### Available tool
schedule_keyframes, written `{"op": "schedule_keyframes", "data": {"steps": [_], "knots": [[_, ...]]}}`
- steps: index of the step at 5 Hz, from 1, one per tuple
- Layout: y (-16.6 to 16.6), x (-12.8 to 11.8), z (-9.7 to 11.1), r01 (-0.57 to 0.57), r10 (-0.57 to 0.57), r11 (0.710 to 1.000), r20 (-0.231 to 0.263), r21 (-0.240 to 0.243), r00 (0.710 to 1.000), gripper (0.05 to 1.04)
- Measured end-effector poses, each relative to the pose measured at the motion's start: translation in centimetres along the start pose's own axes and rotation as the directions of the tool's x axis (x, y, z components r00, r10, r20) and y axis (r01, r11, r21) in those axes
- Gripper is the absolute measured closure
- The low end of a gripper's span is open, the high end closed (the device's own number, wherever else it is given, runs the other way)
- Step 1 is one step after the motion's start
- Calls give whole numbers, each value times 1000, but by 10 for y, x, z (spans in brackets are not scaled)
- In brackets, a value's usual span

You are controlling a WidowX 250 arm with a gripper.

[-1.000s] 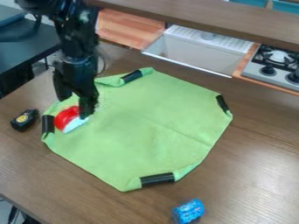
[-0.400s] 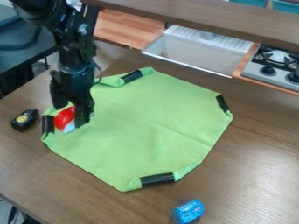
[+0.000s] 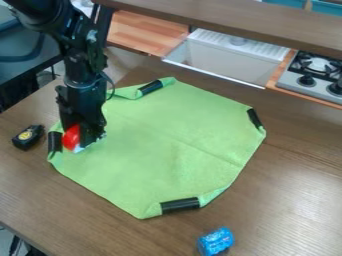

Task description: Move the red figure from the edge of the cloth to the table

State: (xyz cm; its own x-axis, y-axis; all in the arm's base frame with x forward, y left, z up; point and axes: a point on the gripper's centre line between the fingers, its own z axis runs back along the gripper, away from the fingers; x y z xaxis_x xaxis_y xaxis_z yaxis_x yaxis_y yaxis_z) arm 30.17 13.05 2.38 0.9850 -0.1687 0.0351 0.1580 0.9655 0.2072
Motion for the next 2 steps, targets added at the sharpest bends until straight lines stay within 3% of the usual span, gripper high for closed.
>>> {"op": "schedule_keyframes", "data": {"steps": [1, 2], "knots": [[-3, -3, 7, -17, 16, 999, -14, -27, 1000, 520], [-13, 6, 28, -37, 37, 999, 1, -30, 999, 520]]}}
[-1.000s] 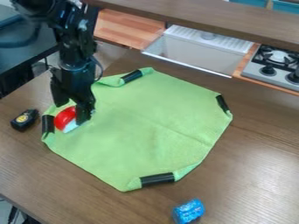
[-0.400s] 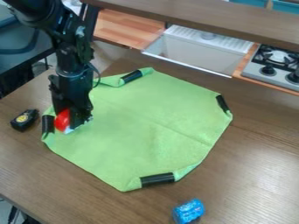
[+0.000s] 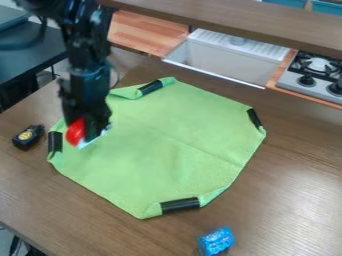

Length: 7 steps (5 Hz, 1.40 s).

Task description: Move the red figure from the edge of the cloth to the table

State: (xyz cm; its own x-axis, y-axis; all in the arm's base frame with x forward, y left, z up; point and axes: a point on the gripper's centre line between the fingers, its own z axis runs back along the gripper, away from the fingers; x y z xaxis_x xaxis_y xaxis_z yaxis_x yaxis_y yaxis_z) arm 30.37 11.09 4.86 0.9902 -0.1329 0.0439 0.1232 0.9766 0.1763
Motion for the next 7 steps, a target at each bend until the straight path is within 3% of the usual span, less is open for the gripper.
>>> {"op": "schedule_keyframes", "data": {"steps": [1, 2, 3, 5, 7], "knots": [[-34, 16, 21, 30, -33, 998, 57, 47, 998, 520], [-64, 24, 28, 46, -47, 999, 81, 3, 996, 520], [-106, 35, 39, 88, -87, 996, 101, -5, 991, 520], [-164, 71, 45, 82, -77, 995, 97, -50, 992, 520], [-218, 108, 36, 98, -92, 993, 97, -59, 991, 520]]}}
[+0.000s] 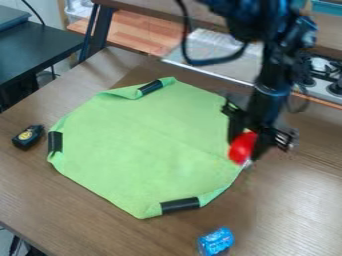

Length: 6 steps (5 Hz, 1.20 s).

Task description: Move the red figure from the edge of the cloth to the table

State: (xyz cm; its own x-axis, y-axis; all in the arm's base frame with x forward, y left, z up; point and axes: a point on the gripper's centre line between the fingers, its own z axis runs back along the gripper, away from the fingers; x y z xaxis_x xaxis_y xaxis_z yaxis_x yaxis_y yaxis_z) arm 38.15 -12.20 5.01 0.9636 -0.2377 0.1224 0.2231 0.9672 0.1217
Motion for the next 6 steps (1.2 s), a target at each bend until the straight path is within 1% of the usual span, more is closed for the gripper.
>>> {"op": "schedule_keyframes", "data": {"steps": [1, 2, 3, 4, 5, 6], "knots": [[-25, 12, -8, 25, -25, 1000, 18, 5, 1000, 520], [-39, 19, -10, 33, -33, 999, 36, 3, 999, 520], [-47, 27, -16, 40, -39, 999, 47, -13, 998, 446], [-50, 30, -14, 59, -57, 998, 58, -35, 997, 161], [-47, 30, -15, 58, -55, 997, 56, -44, 997, 79], [-28, 26, 11, 40, -31, 995, 100, -88, 994, 83]]}}
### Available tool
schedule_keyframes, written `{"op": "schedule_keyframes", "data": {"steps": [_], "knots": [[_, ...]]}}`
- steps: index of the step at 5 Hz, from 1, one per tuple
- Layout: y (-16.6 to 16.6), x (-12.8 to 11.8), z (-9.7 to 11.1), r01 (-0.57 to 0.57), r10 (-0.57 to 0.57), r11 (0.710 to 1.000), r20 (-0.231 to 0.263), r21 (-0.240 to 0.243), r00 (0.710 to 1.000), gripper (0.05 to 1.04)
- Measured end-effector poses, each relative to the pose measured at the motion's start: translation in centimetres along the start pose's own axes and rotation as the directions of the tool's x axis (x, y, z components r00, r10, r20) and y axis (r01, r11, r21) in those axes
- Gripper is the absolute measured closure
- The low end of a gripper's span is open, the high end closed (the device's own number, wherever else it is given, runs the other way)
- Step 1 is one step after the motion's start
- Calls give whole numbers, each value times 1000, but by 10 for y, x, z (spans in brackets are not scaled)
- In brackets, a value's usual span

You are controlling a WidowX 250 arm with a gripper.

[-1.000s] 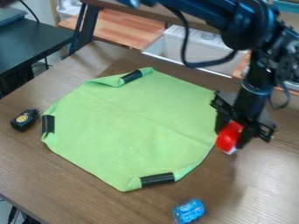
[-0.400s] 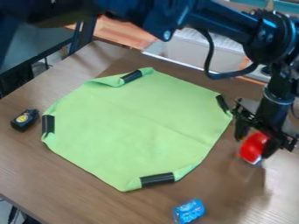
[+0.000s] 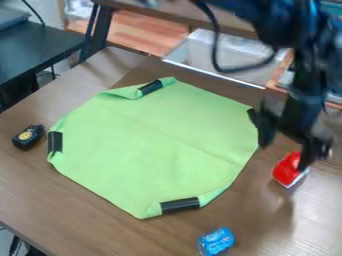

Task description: Move the red figure from the edge of the cloth to the table

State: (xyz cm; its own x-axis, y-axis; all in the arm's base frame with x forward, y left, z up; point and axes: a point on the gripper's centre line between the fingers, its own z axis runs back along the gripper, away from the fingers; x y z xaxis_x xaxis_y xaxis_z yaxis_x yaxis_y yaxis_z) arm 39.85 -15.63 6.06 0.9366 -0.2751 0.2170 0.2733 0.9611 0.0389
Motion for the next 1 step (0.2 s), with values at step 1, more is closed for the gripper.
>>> {"op": "schedule_keyframes", "data": {"steps": [1], "knots": [[32, -11, 41, -25, 28, 999, 61, -44, 998, 83]]}}
